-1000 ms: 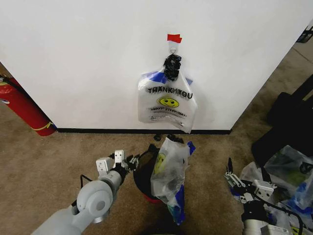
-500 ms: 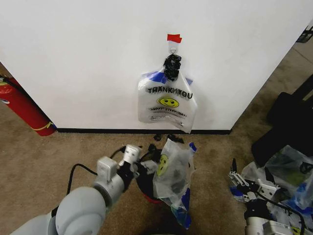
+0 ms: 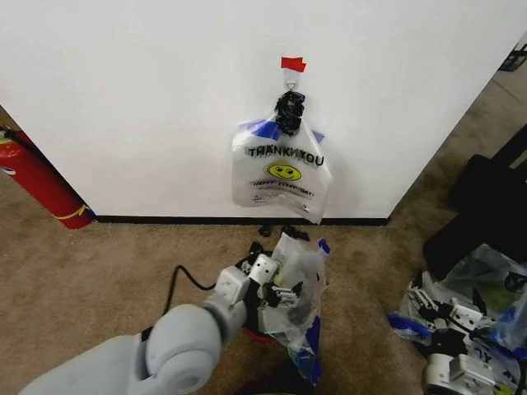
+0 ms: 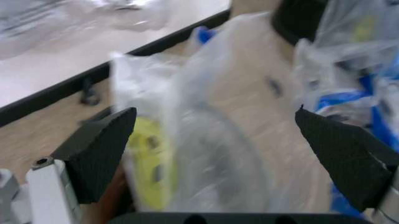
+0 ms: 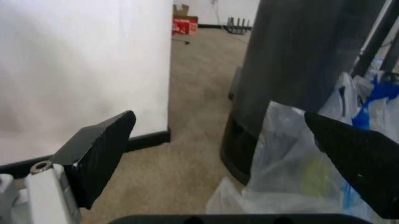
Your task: Pick up the garbage bag from the wall and place it over the trash bin.
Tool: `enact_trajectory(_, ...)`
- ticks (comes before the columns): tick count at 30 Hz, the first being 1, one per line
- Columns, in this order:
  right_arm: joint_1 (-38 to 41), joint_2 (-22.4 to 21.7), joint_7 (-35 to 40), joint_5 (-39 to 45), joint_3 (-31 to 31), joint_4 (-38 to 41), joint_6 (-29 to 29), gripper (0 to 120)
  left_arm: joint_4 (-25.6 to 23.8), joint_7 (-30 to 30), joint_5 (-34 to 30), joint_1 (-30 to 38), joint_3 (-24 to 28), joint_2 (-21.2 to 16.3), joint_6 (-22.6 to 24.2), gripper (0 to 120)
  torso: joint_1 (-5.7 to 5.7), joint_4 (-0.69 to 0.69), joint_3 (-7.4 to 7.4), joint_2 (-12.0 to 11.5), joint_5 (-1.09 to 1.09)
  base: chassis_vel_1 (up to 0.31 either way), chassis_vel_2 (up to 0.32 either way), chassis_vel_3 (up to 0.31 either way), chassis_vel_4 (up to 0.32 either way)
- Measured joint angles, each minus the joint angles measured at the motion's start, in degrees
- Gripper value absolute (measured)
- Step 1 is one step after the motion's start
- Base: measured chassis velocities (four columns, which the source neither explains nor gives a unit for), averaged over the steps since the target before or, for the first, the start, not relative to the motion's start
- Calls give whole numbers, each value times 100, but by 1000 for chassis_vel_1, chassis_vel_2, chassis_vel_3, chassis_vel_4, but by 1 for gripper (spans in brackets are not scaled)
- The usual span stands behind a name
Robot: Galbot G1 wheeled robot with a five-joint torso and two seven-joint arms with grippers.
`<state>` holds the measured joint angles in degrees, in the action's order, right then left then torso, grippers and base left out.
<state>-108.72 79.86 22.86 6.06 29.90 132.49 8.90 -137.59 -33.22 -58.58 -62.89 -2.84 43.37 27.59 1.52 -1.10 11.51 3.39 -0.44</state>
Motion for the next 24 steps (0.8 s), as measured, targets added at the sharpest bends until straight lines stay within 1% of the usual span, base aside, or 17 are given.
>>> enact_trajectory(1, 12, -4, 15, 36, 24, -15, -22, 100, -172, 116, 119, 26, 112, -96, 111, 100, 0, 0, 0, 0, 0, 0, 0, 0, 0)
enact_trajectory(2, 18, -5, 20, 55, 39, -19, -33, 100, -241, 173, 192, 38, 171, -136, 173, 100, 0, 0, 0, 0, -1, 0, 0, 0, 0)
enact_trajectory(3, 46, -5, 33, 83, 95, -42, -47, 100, -383, 328, 400, 100, 363, -228, 316, 100, 0, 1, 0, 0, -2, 0, 0, 0, 0)
enact_trajectory(5, 101, 13, 78, 43, 181, -127, -49, 100, -490, 495, 572, 280, 658, -272, 519, 100, 0, 0, 0, 0, -2, 0, 0, 0, 0)
enact_trajectory(6, 101, 13, 78, 43, 181, -127, -49, 100, -490, 495, 572, 280, 658, -272, 519, 100, 0, 0, 0, 0, -2, 0, 0, 0, 0)
enact_trajectory(8, 182, 44, 147, -5, 260, -193, -124, 100, -490, 543, 600, 495, 884, -255, 693, 100, 0, 0, 0, 0, -1, 0, 0, 0, 0)
enact_trajectory(11, 345, 133, 341, -3, 366, -295, -270, 100, -307, 420, 536, 1035, 1386, -177, 928, 100, 0, 0, 0, 0, -1, 0, 0, 0, 0)
enact_trajectory(12, 416, 173, 427, 12, 423, -356, -331, 100, -174, 259, 500, 1335, 1717, -83, 997, 100, 0, 1, 0, 0, -1, 0, 0, 0, 0)
enact_trajectory(13, 449, 192, 462, 32, 453, -392, -364, 100, -78, 152, 468, 1513, 1924, -12, 1040, 100, 0, -1, 0, 0, -1, 0, 0, 0, 0)
enact_trajectory(14, 449, 192, 462, 32, 453, -392, -364, 100, -78, 152, 468, 1513, 1924, -12, 1040, 100, 0, -1, 0, 0, -1, 0, 0, 0, 0)
enact_trajectory(17, 574, 218, 550, 99, 550, -538, -431, 100, 153, -163, 270, 1890, 2389, 220, 1098, 100, 1, -2, 0, 0, -1, 0, 0, 0, 0)
enact_trajectory(19, 648, 225, 579, 143, 625, -656, -447, 100, 292, -260, 120, 2040, 2561, 348, 1068, 100, 1, 0, 1, 0, -1, 0, 0, 0, 0)
enact_trajectory(20, 691, 224, 587, 178, 662, -724, -451, 100, 382, -198, 84, 2112, 2658, 432, 988, 100, 1, 0, 1, 0, 0, 0, 0, 0, 0)
enact_trajectory(22, 691, 224, 587, 178, 662, -724, -451, 100, 382, -198, 84, 2112, 2658, 432, 988, 100, 1, 0, 1, 0, 0, 0, 0, 0, 0)
enact_trajectory(23, 726, 218, 588, 214, 691, -800, -454, 100, 484, -50, 159, 2188, 2766, 537, 888, 100, 1, 1, 1, 0, -1, 0, 0, 0, 0)
enact_trajectory(24, 751, 219, 581, 224, 703, -863, -454, 100, 552, -28, 179, 2274, 2862, 670, 855, 100, 1, 1, 1, 0, -1, 0, 0, 0, 0)
